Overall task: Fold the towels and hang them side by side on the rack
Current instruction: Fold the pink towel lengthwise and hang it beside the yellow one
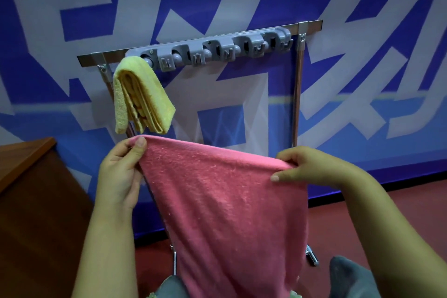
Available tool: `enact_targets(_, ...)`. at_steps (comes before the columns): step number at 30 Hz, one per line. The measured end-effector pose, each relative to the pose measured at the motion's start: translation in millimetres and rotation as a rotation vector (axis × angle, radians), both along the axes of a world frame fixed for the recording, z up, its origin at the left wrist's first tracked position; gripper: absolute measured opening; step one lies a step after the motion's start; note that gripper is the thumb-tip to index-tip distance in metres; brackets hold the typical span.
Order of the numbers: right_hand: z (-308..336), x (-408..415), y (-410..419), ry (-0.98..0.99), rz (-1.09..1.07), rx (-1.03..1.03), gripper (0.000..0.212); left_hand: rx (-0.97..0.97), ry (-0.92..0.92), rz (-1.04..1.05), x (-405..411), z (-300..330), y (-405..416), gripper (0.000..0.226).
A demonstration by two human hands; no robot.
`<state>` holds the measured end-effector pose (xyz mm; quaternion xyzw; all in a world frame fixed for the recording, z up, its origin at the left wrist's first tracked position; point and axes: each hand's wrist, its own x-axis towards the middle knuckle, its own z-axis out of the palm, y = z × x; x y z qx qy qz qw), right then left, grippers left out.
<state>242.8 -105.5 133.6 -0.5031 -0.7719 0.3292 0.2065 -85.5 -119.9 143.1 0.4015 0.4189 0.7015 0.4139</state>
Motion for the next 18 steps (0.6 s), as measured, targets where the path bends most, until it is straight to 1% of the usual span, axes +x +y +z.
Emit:
enact_targets(2, -4.9, 16.7, 3.3, 0.032, -0.102, 0.031, 0.024, -0.007, -0.024, 0.023, -10.7, -0.8, 0.2, 0.009)
enact_targets(4, -9.0, 30.1, 5.2, 0.129, -0.177, 0.047, 0.025, -0.009, -0.061, 0.041, -19.0, -1.6, 0.6, 0.012)
enact_targets(5, -10.5, 34.5, 5.4, 0.223, -0.192, 0.036, 0.021, -0.013, -0.073, 0.050, -21.8, -2.4, 0.5, 0.015)
enact_targets(8, -15.4, 37.3, 4.1, 0.616, -0.193, -0.051, 0.011, -0.041, -0.098, 0.067, -23.6, -4.3, -0.7, 0.023)
enact_targets(9, -17.7, 36.7, 3.8, 0.730, -0.200, -0.083, 0.010, -0.048, -0.100, 0.067, -23.1, -4.8, -1.1, 0.026)
enact_targets(11, -21.7, 35.3, 2.9, 0.898, -0.192, -0.136, 0.011, -0.059, -0.110, 0.060, -22.2, -5.2, -2.5, 0.030)
enact_targets(13, -25.6, 35.5, 3.3, 1.048, -0.160, -0.170, 0.032, -0.068, -0.147, 0.048, -22.6, -5.6, -3.8, 0.030)
enact_targets(15, -28.9, 35.2, 5.0, 1.156, -0.161, -0.226, 0.051, -0.084, -0.179, 0.029, -23.4, -7.4, -3.9, 0.022)
enact_targets(17, -31.4, 31.2, 7.5, 1.229, -0.175, -0.321, 0.055, -0.109, -0.204, 0.015, -23.3, -12.3, -2.0, 0.011)
enact_targets(18, -31.2, 26.3, 7.7, 1.285, -0.196, -0.384, 0.050, -0.137, -0.214, 0.019, -22.5, -16.7, -0.3, 0.009)
